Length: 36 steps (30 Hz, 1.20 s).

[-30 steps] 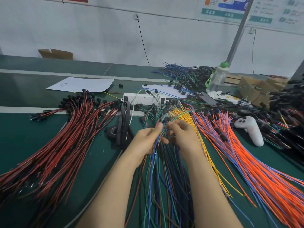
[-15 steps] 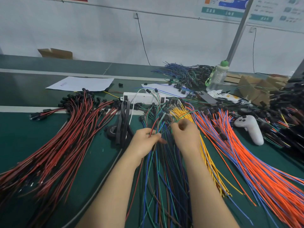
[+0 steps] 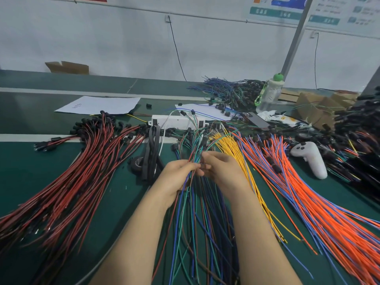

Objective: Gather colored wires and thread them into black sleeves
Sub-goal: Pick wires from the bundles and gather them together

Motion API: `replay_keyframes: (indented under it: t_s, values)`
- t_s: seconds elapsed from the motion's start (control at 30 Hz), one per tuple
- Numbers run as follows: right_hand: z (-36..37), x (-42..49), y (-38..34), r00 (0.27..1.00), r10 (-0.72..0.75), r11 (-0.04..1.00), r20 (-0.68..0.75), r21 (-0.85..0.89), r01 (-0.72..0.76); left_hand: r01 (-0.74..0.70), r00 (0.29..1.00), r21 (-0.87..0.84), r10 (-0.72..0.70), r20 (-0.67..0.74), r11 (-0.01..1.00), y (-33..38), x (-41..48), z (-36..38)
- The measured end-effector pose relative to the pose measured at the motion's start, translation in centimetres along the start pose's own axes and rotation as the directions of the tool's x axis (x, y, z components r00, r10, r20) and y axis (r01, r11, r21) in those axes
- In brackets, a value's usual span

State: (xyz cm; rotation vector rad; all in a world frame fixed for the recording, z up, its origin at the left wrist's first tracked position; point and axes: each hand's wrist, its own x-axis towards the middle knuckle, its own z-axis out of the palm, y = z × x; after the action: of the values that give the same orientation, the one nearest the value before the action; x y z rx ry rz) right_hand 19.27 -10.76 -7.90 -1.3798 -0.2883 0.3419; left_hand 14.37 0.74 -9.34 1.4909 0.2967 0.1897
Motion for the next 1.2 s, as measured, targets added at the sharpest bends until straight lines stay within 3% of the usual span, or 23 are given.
replay_keyframes:
  t_s: [0.23,0.43,0.6,0.8,1.1,1.2]
  values:
    - [0.10,0.58,0.31,0.992,-0.020,1.000,-0.126,-0.010,0.019,-0.034,0.998,0.156,0.042,-0.043,0.987,-0.29,0.07,0.33]
    - [-0.23,0.78,0.84,0.977,-0.083,0.945,-0.198,-0.326,0.014,-0.105,0.994,0.271,0.110,-0.002,0.957,-0.67,0.04,0.39]
    - [-0.31,0.72,0.64,0.990,-0.017,0.978,-0.143,-0.207,-0.013,-0.115,0.993,0.265,0.113,0.024,0.957,-0.64,0.02,0.18]
    - [-0.42,0.48,0.64,0.999,0.013,0.971,-0.049,-0.238,-0.025,-0.110,0.994,0.266,0.111,0.012,0.958,-0.89,0.02,0.41]
    - [0.00,0.50,0.86,0.976,-0.105,0.988,-0.189,-0.129,0.082,-0.177,0.983,0.277,0.155,0.099,0.944,-0.16,0.06,0.35]
    - [0.11,0.58,0.96,0.979,-0.094,0.976,-0.182,-0.209,0.055,-0.181,0.983,0.302,0.166,0.073,0.936,-0.40,-0.05,0.14]
